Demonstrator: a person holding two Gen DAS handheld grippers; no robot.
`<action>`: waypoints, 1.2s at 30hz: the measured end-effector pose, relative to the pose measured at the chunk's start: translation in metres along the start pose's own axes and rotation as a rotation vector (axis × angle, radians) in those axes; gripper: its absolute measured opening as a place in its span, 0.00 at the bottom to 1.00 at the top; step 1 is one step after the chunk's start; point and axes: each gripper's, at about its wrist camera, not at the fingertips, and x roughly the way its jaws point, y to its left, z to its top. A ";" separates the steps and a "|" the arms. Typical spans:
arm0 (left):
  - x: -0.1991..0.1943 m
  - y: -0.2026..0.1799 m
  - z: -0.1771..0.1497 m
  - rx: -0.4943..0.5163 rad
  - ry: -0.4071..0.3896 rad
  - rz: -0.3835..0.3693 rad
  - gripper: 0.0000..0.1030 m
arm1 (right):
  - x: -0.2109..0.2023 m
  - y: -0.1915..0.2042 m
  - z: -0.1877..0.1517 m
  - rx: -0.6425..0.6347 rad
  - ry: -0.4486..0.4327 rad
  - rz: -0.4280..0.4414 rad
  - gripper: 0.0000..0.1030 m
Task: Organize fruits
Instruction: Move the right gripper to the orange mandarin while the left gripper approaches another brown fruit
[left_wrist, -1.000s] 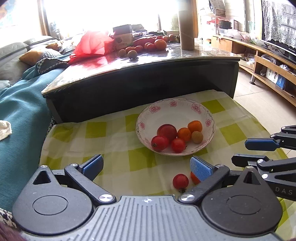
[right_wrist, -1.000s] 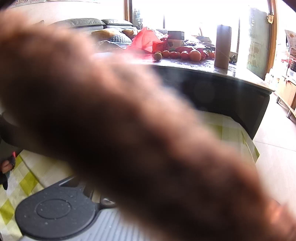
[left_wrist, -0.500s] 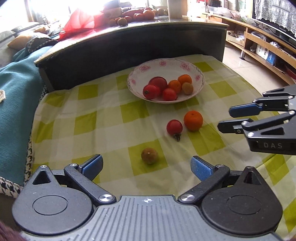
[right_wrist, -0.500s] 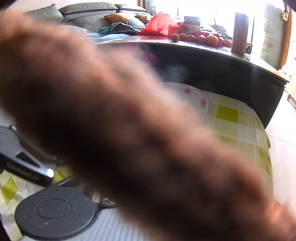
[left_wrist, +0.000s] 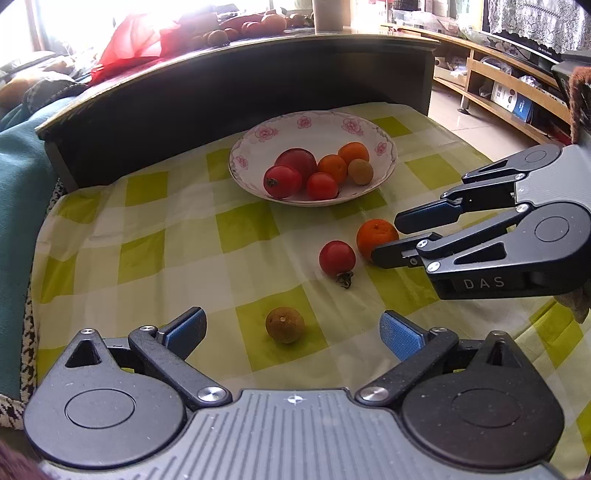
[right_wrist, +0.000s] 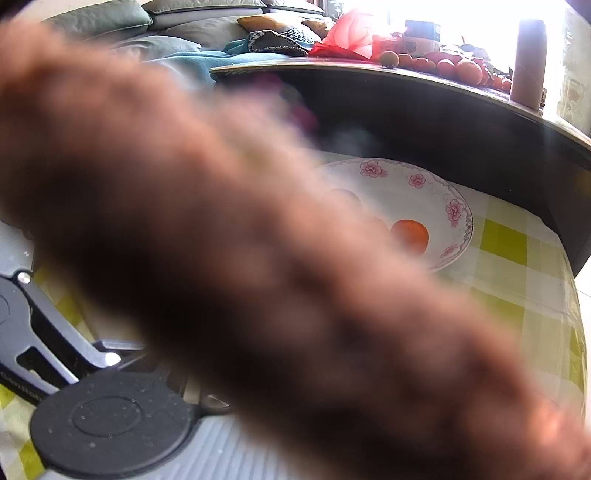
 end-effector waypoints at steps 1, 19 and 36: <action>0.003 0.001 0.000 -0.001 0.004 -0.010 0.98 | 0.003 -0.001 0.000 0.000 0.002 -0.003 0.53; 0.031 0.000 0.001 0.016 0.045 -0.076 0.64 | 0.016 -0.009 0.003 0.022 0.024 -0.005 0.53; 0.031 0.004 0.009 -0.019 0.053 -0.073 0.30 | 0.006 -0.012 -0.004 0.047 0.029 -0.001 0.53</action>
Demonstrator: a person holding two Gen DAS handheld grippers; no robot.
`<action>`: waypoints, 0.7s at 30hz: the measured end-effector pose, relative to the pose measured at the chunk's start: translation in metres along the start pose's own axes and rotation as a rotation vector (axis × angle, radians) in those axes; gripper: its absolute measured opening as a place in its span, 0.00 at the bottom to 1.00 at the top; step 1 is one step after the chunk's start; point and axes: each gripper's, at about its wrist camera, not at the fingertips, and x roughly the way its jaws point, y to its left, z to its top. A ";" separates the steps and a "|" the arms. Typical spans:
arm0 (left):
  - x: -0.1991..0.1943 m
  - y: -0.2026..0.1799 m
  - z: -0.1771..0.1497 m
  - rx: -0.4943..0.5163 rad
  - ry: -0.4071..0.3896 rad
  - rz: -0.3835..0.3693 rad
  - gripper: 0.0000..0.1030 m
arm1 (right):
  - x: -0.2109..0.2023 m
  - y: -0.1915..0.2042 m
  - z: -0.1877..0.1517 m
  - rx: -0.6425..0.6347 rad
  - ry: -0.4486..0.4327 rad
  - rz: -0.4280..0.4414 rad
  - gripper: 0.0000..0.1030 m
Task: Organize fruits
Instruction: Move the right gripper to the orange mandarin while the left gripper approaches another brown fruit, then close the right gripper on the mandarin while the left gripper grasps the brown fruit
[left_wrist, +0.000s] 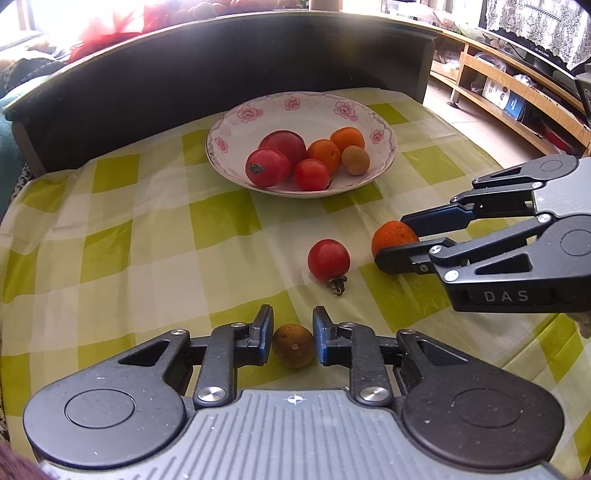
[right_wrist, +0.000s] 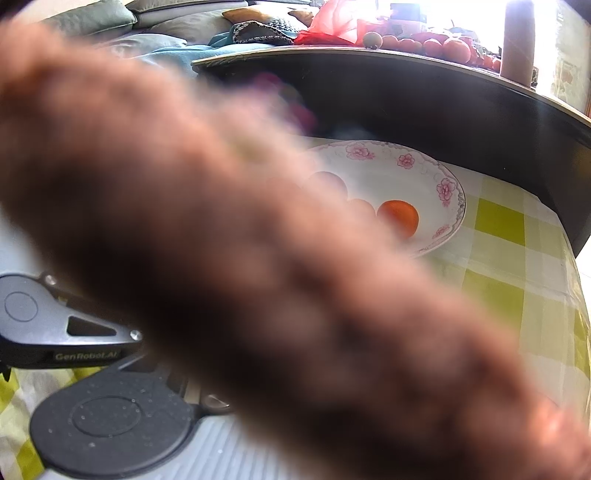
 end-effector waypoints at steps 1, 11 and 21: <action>0.001 -0.001 0.000 0.004 0.000 0.005 0.30 | 0.000 -0.001 0.000 0.001 0.003 0.001 0.53; 0.004 -0.007 -0.005 0.055 -0.004 0.030 0.36 | -0.001 0.001 -0.002 -0.027 0.011 -0.007 0.53; 0.004 -0.001 0.003 -0.001 0.018 -0.004 0.30 | -0.002 -0.001 -0.001 0.003 0.019 -0.007 0.53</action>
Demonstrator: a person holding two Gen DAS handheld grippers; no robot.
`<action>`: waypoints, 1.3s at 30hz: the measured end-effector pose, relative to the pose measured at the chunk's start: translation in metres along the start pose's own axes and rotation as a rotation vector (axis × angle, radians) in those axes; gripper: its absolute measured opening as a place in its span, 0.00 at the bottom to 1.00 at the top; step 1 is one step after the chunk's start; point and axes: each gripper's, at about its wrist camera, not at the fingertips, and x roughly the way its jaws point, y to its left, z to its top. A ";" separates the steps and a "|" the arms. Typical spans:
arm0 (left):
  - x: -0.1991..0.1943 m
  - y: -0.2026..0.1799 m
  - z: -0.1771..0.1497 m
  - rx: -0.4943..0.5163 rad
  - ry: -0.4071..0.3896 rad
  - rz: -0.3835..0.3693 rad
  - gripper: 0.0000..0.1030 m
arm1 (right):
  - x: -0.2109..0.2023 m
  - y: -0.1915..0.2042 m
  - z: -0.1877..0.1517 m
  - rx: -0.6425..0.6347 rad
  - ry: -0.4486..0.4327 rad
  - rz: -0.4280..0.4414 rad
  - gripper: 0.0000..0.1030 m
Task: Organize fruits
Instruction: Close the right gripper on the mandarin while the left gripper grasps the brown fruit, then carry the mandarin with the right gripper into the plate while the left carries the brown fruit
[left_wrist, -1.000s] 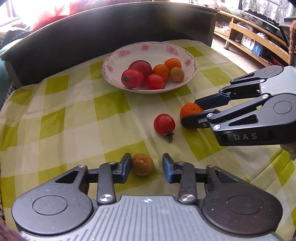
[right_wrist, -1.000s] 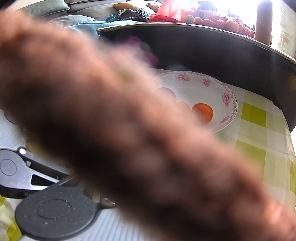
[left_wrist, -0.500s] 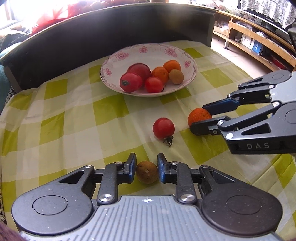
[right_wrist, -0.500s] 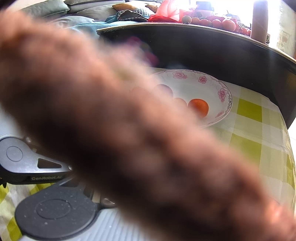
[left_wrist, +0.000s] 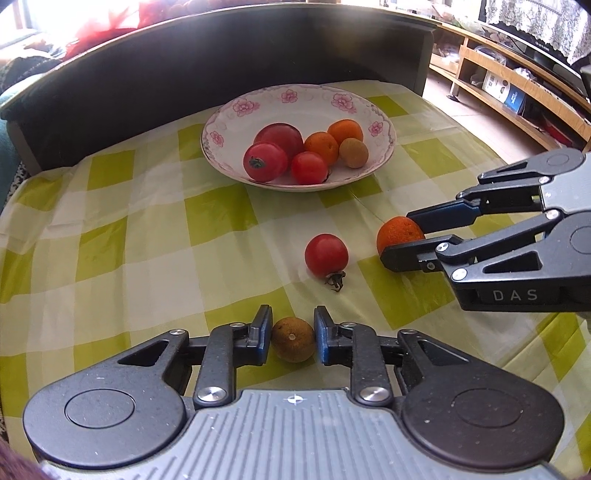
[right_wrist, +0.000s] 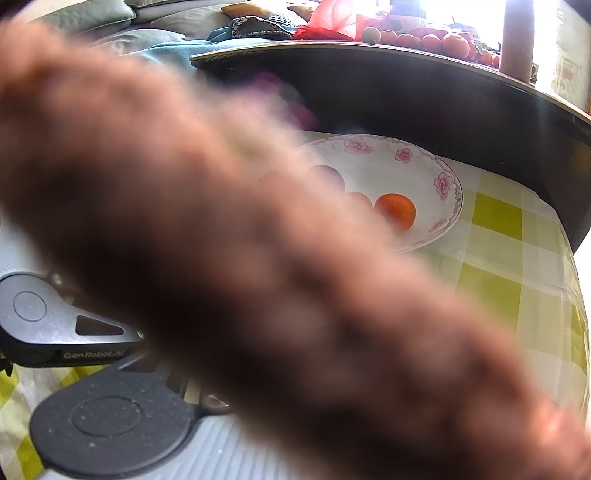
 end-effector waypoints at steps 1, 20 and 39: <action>0.000 0.001 0.002 -0.005 -0.005 0.001 0.30 | -0.001 -0.001 0.000 0.007 -0.002 0.001 0.53; -0.013 0.002 0.055 -0.073 -0.142 -0.054 0.30 | -0.021 -0.021 0.030 0.116 -0.110 0.003 0.53; 0.018 0.005 0.080 -0.090 -0.126 -0.029 0.30 | -0.007 -0.037 0.045 0.154 -0.113 -0.028 0.53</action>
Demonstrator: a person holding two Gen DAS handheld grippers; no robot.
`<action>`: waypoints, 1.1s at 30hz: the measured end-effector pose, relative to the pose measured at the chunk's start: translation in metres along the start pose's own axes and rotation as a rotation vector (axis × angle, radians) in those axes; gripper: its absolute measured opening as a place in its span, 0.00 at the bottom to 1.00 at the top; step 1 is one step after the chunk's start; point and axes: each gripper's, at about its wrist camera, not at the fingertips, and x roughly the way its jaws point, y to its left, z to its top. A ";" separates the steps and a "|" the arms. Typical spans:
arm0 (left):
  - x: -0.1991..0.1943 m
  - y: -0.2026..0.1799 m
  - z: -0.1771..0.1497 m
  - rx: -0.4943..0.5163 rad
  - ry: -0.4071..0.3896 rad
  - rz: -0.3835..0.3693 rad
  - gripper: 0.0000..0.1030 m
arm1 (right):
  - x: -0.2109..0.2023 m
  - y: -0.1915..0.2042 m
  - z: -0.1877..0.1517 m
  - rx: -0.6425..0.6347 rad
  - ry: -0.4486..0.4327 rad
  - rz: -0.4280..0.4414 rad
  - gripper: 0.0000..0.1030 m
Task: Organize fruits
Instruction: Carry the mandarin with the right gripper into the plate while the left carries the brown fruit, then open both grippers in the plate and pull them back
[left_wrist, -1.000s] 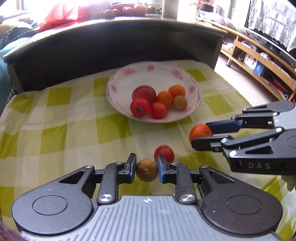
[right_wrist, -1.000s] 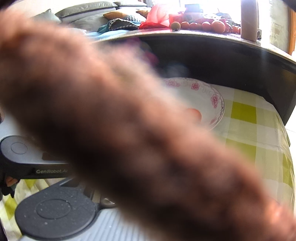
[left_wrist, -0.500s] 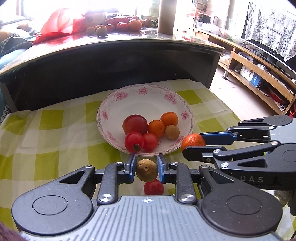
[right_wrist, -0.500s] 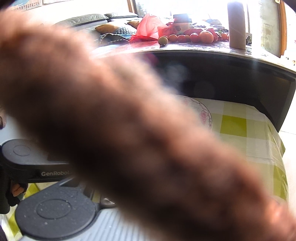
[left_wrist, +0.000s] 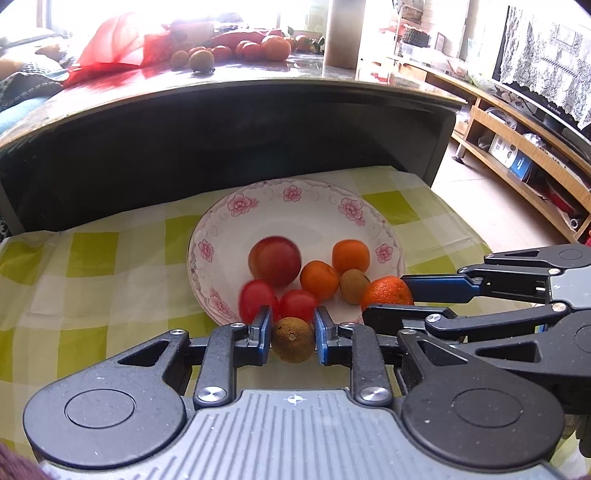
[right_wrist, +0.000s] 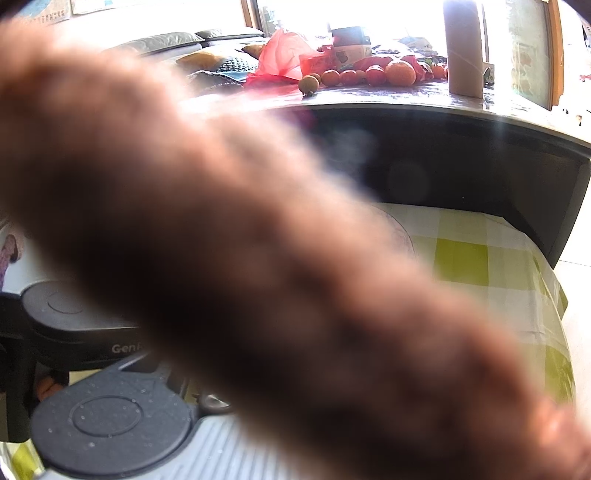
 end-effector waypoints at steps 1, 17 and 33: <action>0.002 0.000 0.000 -0.001 0.002 0.001 0.30 | 0.002 -0.001 0.000 0.001 0.003 -0.003 0.53; 0.005 0.009 0.005 -0.012 -0.006 0.035 0.36 | 0.018 -0.003 0.003 -0.008 -0.004 -0.007 0.54; -0.014 0.015 -0.004 0.018 -0.024 0.030 0.49 | -0.001 0.009 -0.004 -0.042 -0.027 0.021 0.54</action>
